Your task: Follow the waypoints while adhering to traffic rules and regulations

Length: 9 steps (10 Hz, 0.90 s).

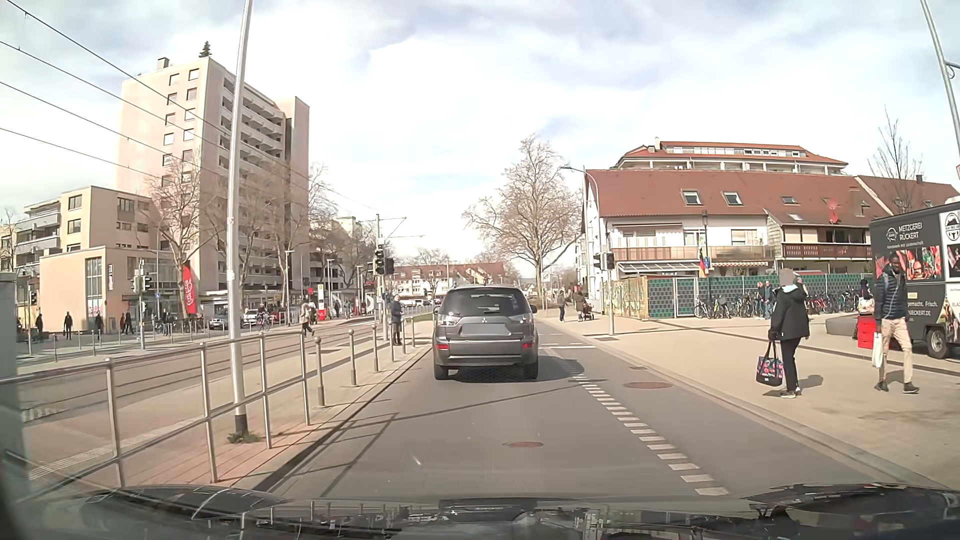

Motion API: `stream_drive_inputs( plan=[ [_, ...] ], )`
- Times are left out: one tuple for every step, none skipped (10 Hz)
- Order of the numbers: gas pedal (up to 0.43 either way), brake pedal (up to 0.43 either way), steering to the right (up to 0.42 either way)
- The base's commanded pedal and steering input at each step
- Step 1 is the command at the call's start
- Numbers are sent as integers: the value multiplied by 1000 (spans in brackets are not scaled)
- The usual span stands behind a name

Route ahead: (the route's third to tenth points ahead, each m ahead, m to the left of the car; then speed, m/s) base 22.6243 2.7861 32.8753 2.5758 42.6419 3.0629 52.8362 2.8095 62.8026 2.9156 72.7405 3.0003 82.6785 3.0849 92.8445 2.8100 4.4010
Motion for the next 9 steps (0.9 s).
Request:
stream_drive_inputs(
  plan=[
    [0,0,-2],
    [0,0,-2],
    [0,0,-2],
    [0,0,-2],
    [0,0,-2],
    [0,0,-2],
    [0,0,-2],
    [0,0,-2],
    [0,0,-2]
  ],
)
